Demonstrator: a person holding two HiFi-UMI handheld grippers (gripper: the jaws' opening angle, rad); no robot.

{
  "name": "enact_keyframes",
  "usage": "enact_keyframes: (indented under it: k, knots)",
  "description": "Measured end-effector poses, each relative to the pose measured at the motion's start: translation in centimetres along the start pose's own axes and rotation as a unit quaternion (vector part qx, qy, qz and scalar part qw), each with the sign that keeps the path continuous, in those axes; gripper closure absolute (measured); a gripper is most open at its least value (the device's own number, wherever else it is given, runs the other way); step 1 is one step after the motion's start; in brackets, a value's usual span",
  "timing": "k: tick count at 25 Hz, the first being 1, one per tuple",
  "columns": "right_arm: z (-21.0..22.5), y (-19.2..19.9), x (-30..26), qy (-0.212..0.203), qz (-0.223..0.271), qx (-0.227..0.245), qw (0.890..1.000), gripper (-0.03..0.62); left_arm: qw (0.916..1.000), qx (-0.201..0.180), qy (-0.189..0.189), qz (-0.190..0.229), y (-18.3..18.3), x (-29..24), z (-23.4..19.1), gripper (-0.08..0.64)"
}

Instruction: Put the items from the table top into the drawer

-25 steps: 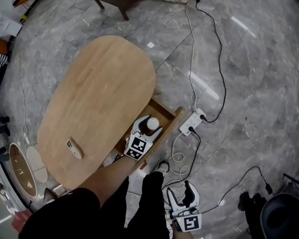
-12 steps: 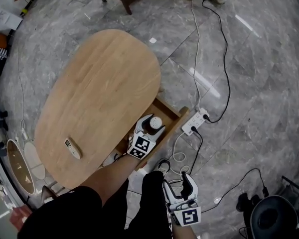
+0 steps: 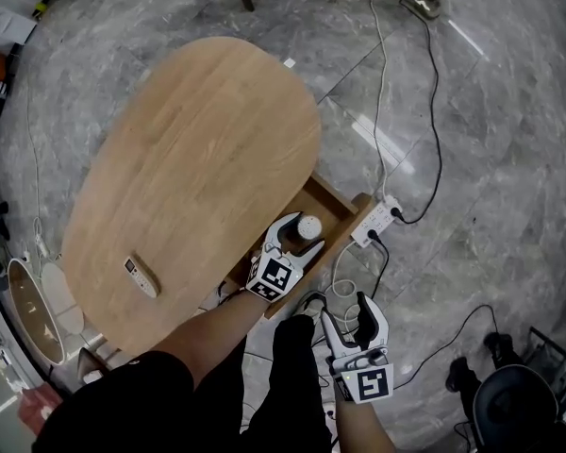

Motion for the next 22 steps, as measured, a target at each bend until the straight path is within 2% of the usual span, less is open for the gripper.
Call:
enact_keyframes:
  k: [4,7,10,13,16,19,20,22]
  knots:
    - [-1.0,0.1,-0.3,-0.003,-0.005,0.005,1.000,0.296,0.9999,-0.001,0.014,0.010,-0.6,1.8,0.9,0.255]
    - [-2.0,-0.7,-0.9,-0.010,-0.005,0.005,1.000,0.298,0.9986,0.020,0.031,0.038,-2.3,4.9,2.4,0.255]
    - [-3.8,-2.5,-1.9,-0.030,-0.002,0.007,1.000,0.298,0.9951,0.057,0.038,0.072,-4.5,10.0,3.4,0.255]
    - [-6.3,-4.8,-3.3,-0.063,0.003,0.018,0.998,0.299,0.9930,0.069,0.026,0.093,-6.2,16.6,3.2,0.255]
    - [-9.4,-6.4,-5.3,-0.107,0.008,0.032,0.994,0.301,0.9912,0.082,-0.031,0.099,-5.8,23.3,0.6,0.255]
    - [-13.7,-7.2,-6.8,-0.149,-0.001,0.052,0.988,0.301,0.9821,0.128,-0.115,0.076,-2.9,30.0,-3.7,0.255]
    - [-15.4,-7.6,-7.2,-0.162,-0.001,0.058,0.985,0.301,0.9758,0.147,-0.151,0.059,-1.5,32.2,-5.5,0.255]
    - [-18.5,-8.5,-8.2,-0.190,0.005,0.065,0.980,0.301,0.9549,0.193,-0.225,0.020,1.6,36.0,-8.7,0.255]
Point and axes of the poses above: the fingertips, and each gripper's own axes: x backward along the fingers, z to its right, y out of its underside, the point moved 3 cm from there along x, backward along the fingers, and after that the axes turned 14 degrees about x, right-handed, at the moved point
